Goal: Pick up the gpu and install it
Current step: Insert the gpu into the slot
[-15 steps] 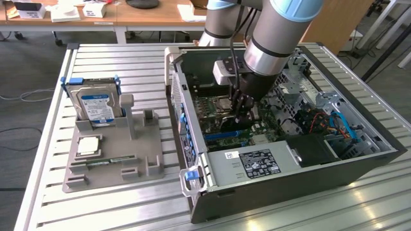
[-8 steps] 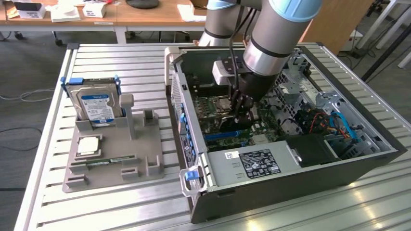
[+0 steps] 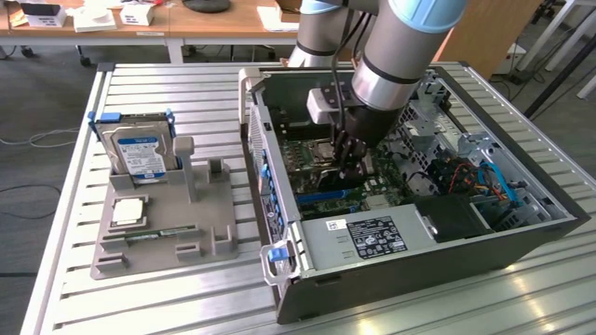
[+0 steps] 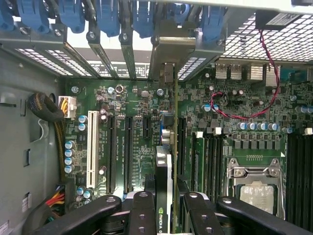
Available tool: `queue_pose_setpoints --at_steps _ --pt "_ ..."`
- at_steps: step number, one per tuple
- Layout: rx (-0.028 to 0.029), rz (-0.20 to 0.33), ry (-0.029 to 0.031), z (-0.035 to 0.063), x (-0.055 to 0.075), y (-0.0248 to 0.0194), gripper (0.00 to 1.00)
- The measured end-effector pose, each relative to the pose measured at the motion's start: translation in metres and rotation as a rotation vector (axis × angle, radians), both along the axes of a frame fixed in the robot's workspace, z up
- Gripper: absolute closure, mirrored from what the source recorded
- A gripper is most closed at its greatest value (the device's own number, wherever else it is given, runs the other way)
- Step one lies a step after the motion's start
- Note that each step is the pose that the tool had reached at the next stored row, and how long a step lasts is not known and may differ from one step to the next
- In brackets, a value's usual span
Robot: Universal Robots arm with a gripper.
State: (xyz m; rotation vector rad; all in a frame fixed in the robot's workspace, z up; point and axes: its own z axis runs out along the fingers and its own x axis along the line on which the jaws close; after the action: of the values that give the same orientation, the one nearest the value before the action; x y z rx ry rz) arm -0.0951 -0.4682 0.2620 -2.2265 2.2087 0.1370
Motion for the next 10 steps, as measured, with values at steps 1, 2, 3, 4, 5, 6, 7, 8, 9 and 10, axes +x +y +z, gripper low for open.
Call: queue_pose_setpoints --at_steps 1,2,3,4,5,6,7,8,9,10 --pt "-0.0002 0.000 0.0001 -0.0001 -0.0001 0.0000 0.73" --pt "-0.0003 0.000 0.0001 -0.0001 -0.0001 0.0000 0.73" --pt "-0.0004 0.000 0.0001 -0.0001 -0.0001 0.0000 0.73" --pt "-0.0004 0.000 0.0002 -0.0001 -0.0001 0.0000 0.73" --pt "-0.0004 0.000 0.0002 -0.0003 -0.0001 0.0000 0.73" --pt "-0.0003 0.000 0.0002 -0.0003 -0.0001 0.0000 0.73" --pt "-0.0003 0.000 0.0001 -0.0003 -0.0001 0.0000 0.73" --pt "-0.0003 0.000 0.0002 -0.0004 -0.0001 0.0000 0.73" --pt "-0.0003 0.000 0.0002 -0.0005 -0.0001 0.0000 0.73" --pt "-0.0004 0.000 0.0002 -0.0005 -0.0001 0.0000 0.73"
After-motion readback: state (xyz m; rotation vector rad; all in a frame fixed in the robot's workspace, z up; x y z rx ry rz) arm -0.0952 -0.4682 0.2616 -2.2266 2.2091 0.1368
